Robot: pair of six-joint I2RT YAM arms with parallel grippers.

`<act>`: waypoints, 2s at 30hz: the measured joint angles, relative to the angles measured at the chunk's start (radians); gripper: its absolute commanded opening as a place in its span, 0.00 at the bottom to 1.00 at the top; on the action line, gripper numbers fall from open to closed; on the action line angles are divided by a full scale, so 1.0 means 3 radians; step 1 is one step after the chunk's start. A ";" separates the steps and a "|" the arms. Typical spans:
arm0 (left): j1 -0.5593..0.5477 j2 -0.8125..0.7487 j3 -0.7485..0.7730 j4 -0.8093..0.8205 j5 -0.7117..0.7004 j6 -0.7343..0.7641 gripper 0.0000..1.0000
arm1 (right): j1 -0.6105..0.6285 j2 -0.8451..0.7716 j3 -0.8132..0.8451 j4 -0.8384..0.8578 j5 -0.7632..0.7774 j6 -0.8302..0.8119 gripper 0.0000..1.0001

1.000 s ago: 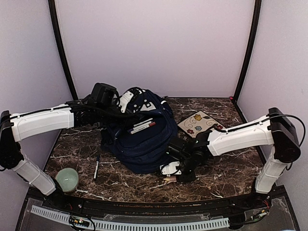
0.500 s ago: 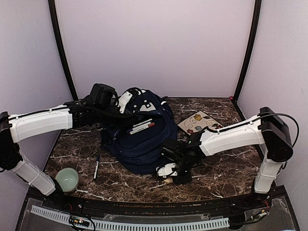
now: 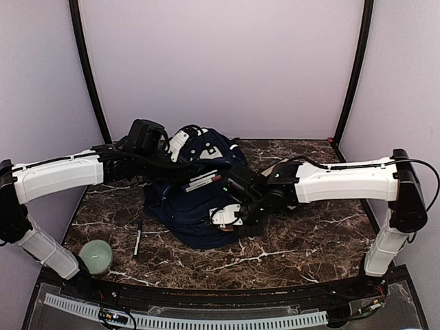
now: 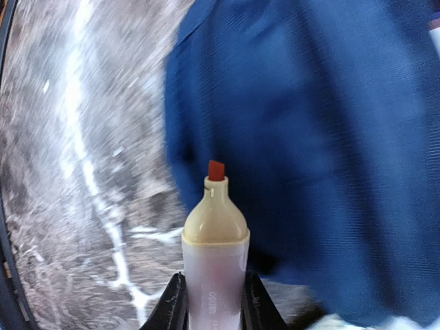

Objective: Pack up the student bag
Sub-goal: Pick up the pen from the center of the board, then place the pen in the upper front pocket of the bag.

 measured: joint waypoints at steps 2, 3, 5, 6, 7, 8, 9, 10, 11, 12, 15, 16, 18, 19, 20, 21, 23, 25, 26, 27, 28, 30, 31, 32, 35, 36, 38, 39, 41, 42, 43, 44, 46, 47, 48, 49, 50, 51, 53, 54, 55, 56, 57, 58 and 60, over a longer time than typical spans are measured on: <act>0.0000 0.0000 0.0000 0.0000 0.0003 0.0000 0.02 | 0.0001 -0.0076 0.0165 0.0072 0.0156 -0.0099 0.12; 0.0000 0.0000 0.0000 0.0000 0.0005 0.0000 0.02 | 0.0000 -0.0103 0.0214 0.0139 0.0238 -0.0155 0.12; 0.0000 0.0000 0.0000 -0.0001 0.0017 0.0000 0.02 | 0.0000 -0.0125 0.0253 0.0320 0.0416 -0.0277 0.12; 0.0000 0.0000 0.0001 -0.0003 0.0022 0.0000 0.02 | 0.0000 -0.0123 0.0253 0.0409 0.0500 -0.0340 0.13; 0.0000 0.0000 0.0001 -0.0004 0.0027 0.0000 0.02 | 0.0000 -0.0114 0.0253 0.0477 0.0577 -0.0404 0.13; 0.0000 0.0000 0.0003 -0.0004 0.0029 0.0001 0.02 | 0.0000 -0.0104 0.0253 0.0534 0.0640 -0.0459 0.13; 0.0000 0.0000 0.0005 -0.0008 0.0032 0.0001 0.02 | 0.0000 -0.0092 0.0253 0.0615 0.0707 -0.0529 0.13; 0.0000 0.0000 0.0009 -0.0013 0.0033 0.0004 0.02 | 0.0000 -0.0074 0.0257 0.0696 0.0768 -0.0590 0.13; 0.0000 0.0000 0.0013 -0.0018 0.0034 0.0009 0.02 | 0.0000 -0.0055 0.0266 0.0753 0.0814 -0.0643 0.13; 0.0000 0.0000 0.0015 -0.0019 0.0034 0.0010 0.02 | 0.0000 -0.0015 0.0291 0.0838 0.0879 -0.0727 0.12; 0.0000 0.0000 0.0018 -0.0027 0.0039 0.0011 0.02 | 0.0000 0.0078 0.0329 0.1069 0.0998 -0.0922 0.12; 0.0000 0.0000 0.0019 -0.0027 0.0041 0.0011 0.02 | 0.0000 0.0114 0.0332 0.1167 0.1035 -0.1002 0.12; 0.0000 0.0000 0.0019 -0.0027 0.0041 0.0011 0.02 | -0.0001 0.0170 0.0336 0.1287 0.1071 -0.1109 0.12; 0.0000 0.0000 0.0019 -0.0027 0.0042 0.0011 0.02 | -0.0001 0.0198 0.0338 0.1338 0.1081 -0.1150 0.13; 0.0000 0.0000 0.0019 -0.0027 0.0042 0.0011 0.02 | -0.0001 0.0235 0.0341 0.1403 0.1088 -0.1204 0.13; 0.0000 0.0000 0.0019 -0.0027 0.0043 0.0011 0.02 | -0.0001 0.0273 0.0343 0.1467 0.1095 -0.1254 0.13; 0.0000 0.0000 0.0019 -0.0027 0.0043 0.0011 0.02 | -0.0003 0.0346 0.0343 0.1577 0.1100 -0.1340 0.13; 0.0000 -0.0001 0.0019 -0.0027 0.0046 0.0011 0.02 | -0.0004 0.0425 0.0343 0.1704 0.1109 -0.1446 0.13; 0.0000 -0.0004 0.0019 -0.0028 0.0047 0.0011 0.02 | -0.0004 0.0463 0.0343 0.1769 0.1114 -0.1498 0.13; 0.0000 -0.0008 0.0019 -0.0029 0.0047 0.0011 0.02 | -0.0004 0.0493 0.0341 0.1822 0.1120 -0.1542 0.14; 0.0000 -0.0014 0.0019 -0.0031 0.0048 0.0013 0.02 | -0.0004 0.0529 0.0332 0.1895 0.1132 -0.1602 0.14; 0.0000 -0.0025 0.0019 -0.0041 0.0048 0.0013 0.02 | -0.0004 0.0584 0.0298 0.2043 0.1166 -0.1733 0.14; 0.0000 -0.0029 0.0019 -0.0051 0.0050 0.0013 0.02 | -0.0004 0.0609 0.0277 0.2129 0.1184 -0.1792 0.14; 0.0000 -0.0032 0.0019 -0.0057 0.0052 0.0013 0.02 | -0.0006 0.0637 0.0270 0.2204 0.1193 -0.1839 0.14; 0.0000 -0.0033 0.0018 -0.0057 0.0055 0.0011 0.02 | -0.0024 0.0734 0.0270 0.2421 0.1223 -0.1949 0.17; 0.0000 -0.0033 0.0017 -0.0057 0.0056 0.0011 0.02 | -0.0034 0.0774 0.0270 0.2509 0.1246 -0.2018 0.17; 0.0000 -0.0033 0.0013 -0.0057 0.0065 0.0013 0.02 | -0.0060 0.0853 0.0270 0.2667 0.1282 -0.2162 0.18; 0.0000 -0.0033 0.0013 -0.0057 0.0066 0.0011 0.02 | -0.0074 0.0889 0.0268 0.2759 0.1303 -0.2228 0.18; 0.0000 -0.0033 0.0013 -0.0056 0.0067 0.0013 0.02 | -0.0097 0.0952 0.0268 0.2934 0.1342 -0.2338 0.18; 0.0000 -0.0033 0.0013 -0.0057 0.0069 0.0013 0.02 | -0.0111 0.0988 0.0270 0.3035 0.1366 -0.2396 0.18; 0.0000 -0.0033 0.0013 -0.0057 0.0070 0.0013 0.02 | -0.0121 0.1016 0.0271 0.3096 0.1382 -0.2431 0.19; 0.0000 -0.0033 0.0013 -0.0056 0.0071 0.0013 0.02 | -0.0134 0.1045 0.0272 0.3164 0.1403 -0.2464 0.20; 0.0000 -0.0033 0.0013 -0.0057 0.0072 0.0013 0.02 | -0.0149 0.1091 0.0272 0.3262 0.1429 -0.2511 0.23; 0.0000 -0.0033 0.0011 -0.0056 0.0074 0.0013 0.02 | -0.0151 0.1104 0.0273 0.3291 0.1438 -0.2529 0.25; 0.0000 -0.0033 0.0010 -0.0056 0.0074 0.0013 0.02 | -0.0153 0.1109 0.0272 0.3310 0.1443 -0.2539 0.27; 0.0000 -0.0033 0.0005 -0.0055 0.0075 0.0013 0.02 | -0.0153 0.1111 0.0272 0.3328 0.1450 -0.2552 0.29; 0.0000 -0.0033 0.0000 -0.0053 0.0078 0.0014 0.02 | -0.0153 0.1111 0.0272 0.3338 0.1455 -0.2564 0.31; 0.0000 -0.0033 -0.0003 -0.0053 0.0080 0.0014 0.02 | -0.0154 0.1111 0.0271 0.3348 0.1457 -0.2566 0.33; 0.0000 -0.0033 -0.0006 -0.0052 0.0080 0.0014 0.02 | -0.0155 0.1111 0.0258 0.3376 0.1459 -0.2574 0.35; 0.0000 -0.0033 -0.0006 -0.0052 0.0080 0.0015 0.02 | -0.0156 0.1110 0.0244 0.3393 0.1459 -0.2572 0.37; 0.0000 -0.0033 -0.0009 -0.0052 0.0080 0.0019 0.02 | -0.0158 0.1110 0.0235 0.3398 0.1456 -0.2570 0.38; 0.0000 -0.0033 -0.0011 -0.0052 0.0080 0.0023 0.02 | -0.0158 0.1106 0.0223 0.3401 0.1453 -0.2565 0.38; 0.0000 -0.0033 -0.0013 -0.0052 0.0080 0.0028 0.02 | -0.0159 0.1099 0.0214 0.3400 0.1450 -0.2556 0.40; 0.0000 -0.0033 -0.0015 -0.0052 0.0080 0.0036 0.02 | -0.0160 0.1085 0.0207 0.3386 0.1437 -0.2544 0.41; 0.0000 -0.0033 -0.0018 -0.0051 0.0080 0.0047 0.02 | -0.0164 0.1040 0.0205 0.3320 0.1401 -0.2516 0.42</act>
